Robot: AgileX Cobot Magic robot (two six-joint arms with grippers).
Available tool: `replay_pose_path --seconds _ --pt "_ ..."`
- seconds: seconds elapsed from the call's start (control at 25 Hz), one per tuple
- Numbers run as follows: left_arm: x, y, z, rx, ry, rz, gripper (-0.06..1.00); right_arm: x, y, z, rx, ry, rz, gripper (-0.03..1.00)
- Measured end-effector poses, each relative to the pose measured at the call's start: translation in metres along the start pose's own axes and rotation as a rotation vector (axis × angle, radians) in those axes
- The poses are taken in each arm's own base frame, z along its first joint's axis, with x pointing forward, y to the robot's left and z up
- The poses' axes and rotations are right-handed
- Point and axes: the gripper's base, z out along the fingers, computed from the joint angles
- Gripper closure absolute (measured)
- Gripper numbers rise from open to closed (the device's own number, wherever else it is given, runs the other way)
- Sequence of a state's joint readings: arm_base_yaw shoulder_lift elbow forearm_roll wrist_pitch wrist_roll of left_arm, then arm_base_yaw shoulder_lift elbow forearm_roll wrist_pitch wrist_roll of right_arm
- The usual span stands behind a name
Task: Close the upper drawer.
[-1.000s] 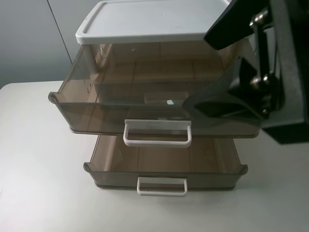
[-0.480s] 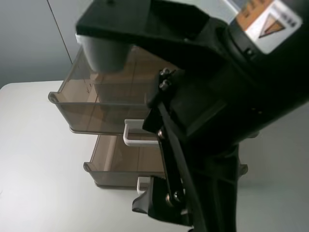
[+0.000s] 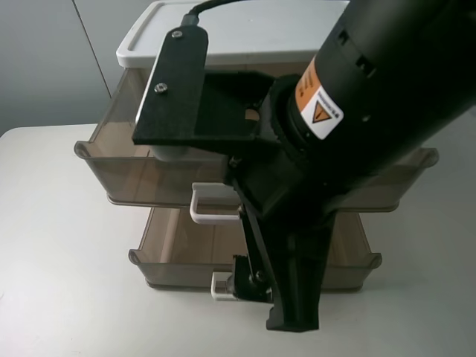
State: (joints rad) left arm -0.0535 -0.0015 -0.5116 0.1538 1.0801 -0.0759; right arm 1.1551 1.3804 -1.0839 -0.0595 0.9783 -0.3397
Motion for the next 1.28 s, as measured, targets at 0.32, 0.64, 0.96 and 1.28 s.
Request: replay_pose_path --seconds 0.32,0.64,0.96,1.28 --pt "0.000 0.000 0.000 0.000 0.000 0.000 0.20 0.008 -0.029 0.008 0.123 0.039 0.052 0.34" --pt "0.000 0.000 0.000 0.000 0.000 0.000 0.20 0.010 -0.048 0.004 0.200 -0.003 0.081 0.34" --pt "0.000 0.000 0.000 0.000 0.000 0.000 0.20 0.002 -0.017 -0.024 0.045 -0.059 0.042 0.34" --pt "0.000 0.000 0.000 0.000 0.000 0.000 0.20 -0.002 -0.008 -0.002 -0.088 0.011 0.021 0.34"
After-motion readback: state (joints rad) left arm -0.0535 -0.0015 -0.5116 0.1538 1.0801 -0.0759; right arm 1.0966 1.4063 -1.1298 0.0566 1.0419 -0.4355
